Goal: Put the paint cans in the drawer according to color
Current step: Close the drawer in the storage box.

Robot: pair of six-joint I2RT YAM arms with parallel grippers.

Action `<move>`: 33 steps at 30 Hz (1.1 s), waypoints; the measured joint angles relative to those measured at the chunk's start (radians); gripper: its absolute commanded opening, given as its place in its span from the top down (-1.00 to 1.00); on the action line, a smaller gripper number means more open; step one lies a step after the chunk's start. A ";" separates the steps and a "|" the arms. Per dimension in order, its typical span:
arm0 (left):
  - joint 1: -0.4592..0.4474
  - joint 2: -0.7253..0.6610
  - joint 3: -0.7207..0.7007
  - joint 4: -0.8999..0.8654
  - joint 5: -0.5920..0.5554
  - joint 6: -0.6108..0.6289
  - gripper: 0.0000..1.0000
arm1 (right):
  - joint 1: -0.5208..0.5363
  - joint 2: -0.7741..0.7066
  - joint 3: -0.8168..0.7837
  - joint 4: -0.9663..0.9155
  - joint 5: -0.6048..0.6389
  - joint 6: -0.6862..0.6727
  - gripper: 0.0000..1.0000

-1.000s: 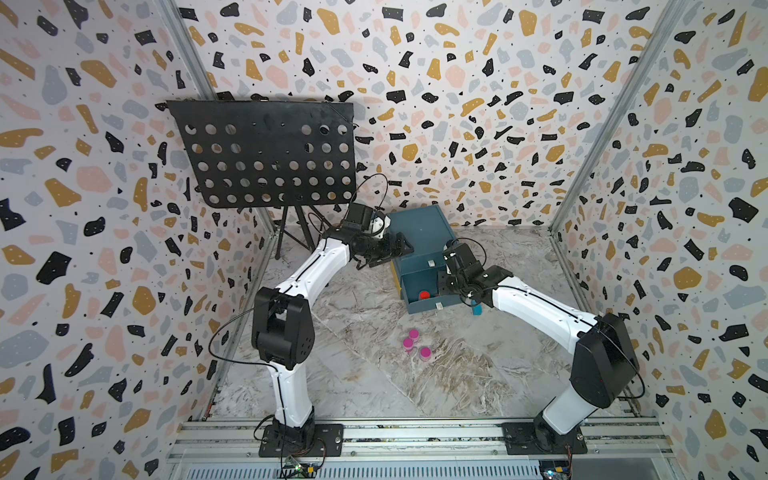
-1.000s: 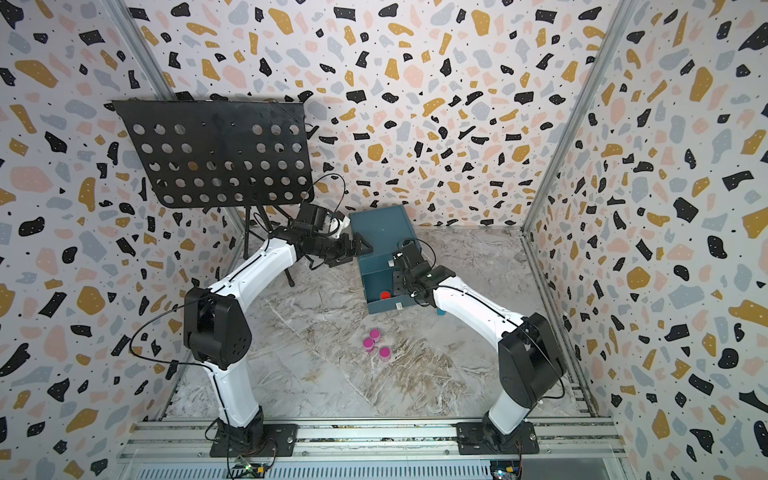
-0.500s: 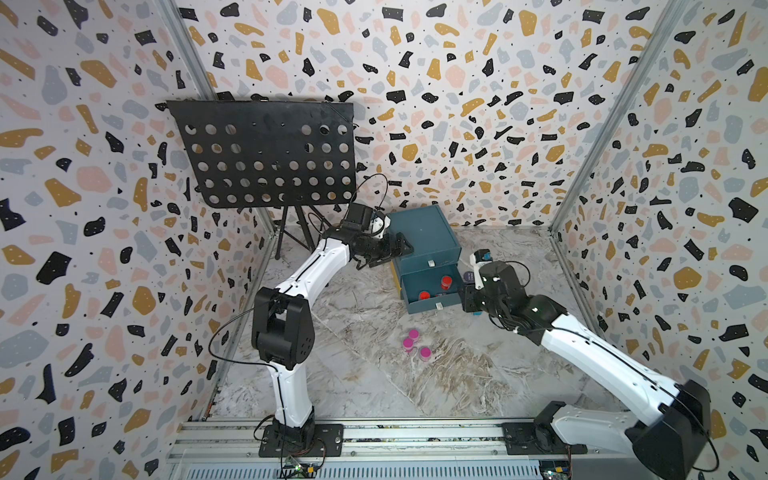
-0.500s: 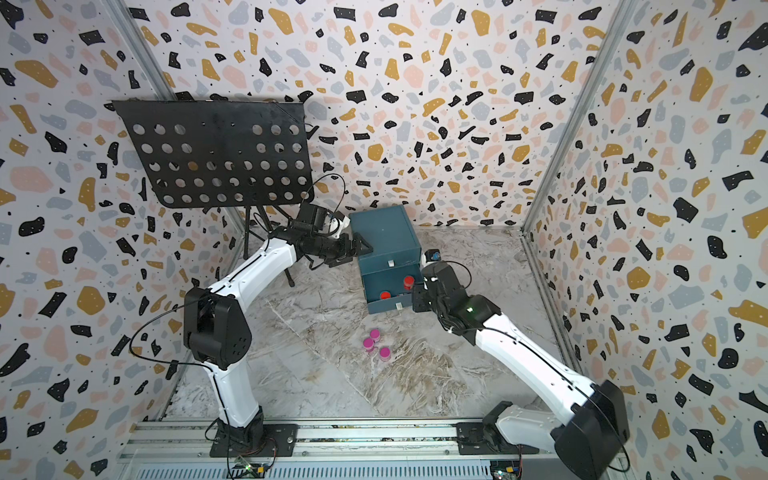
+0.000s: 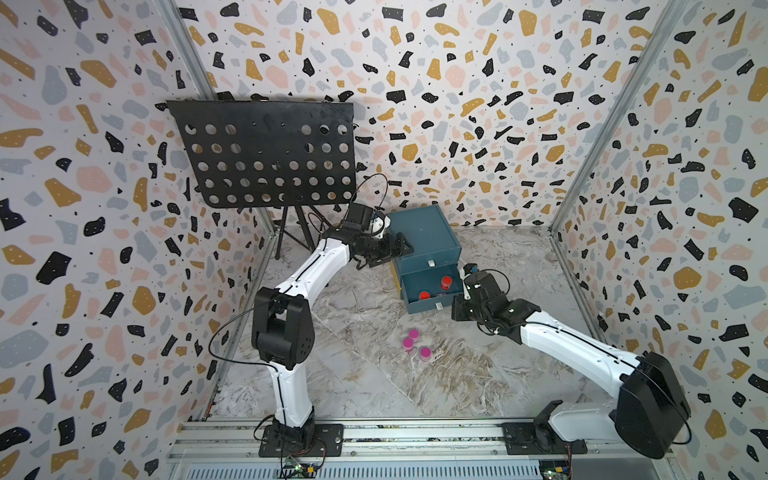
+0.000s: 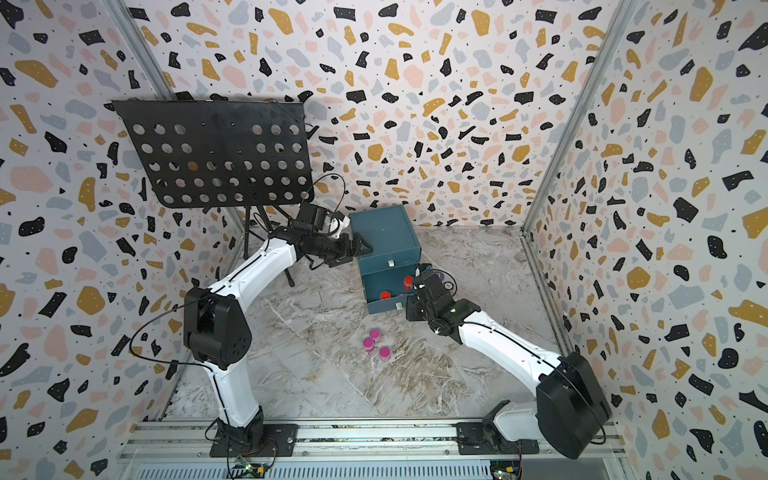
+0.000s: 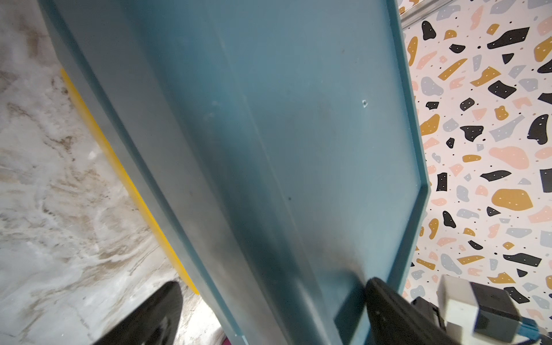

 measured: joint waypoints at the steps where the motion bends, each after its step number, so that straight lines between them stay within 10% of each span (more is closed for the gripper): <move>1: 0.000 0.000 0.000 0.000 0.000 0.000 -0.96 | 0.000 0.024 0.004 0.018 -0.005 0.009 1.00; 17: 0.000 0.000 0.000 0.000 0.003 -0.008 -0.96 | -0.017 0.271 0.103 0.351 -0.002 0.166 0.92; 33: 0.001 0.000 -0.002 0.001 0.007 -0.011 -0.96 | -0.047 0.298 -0.173 0.954 -0.109 0.336 0.17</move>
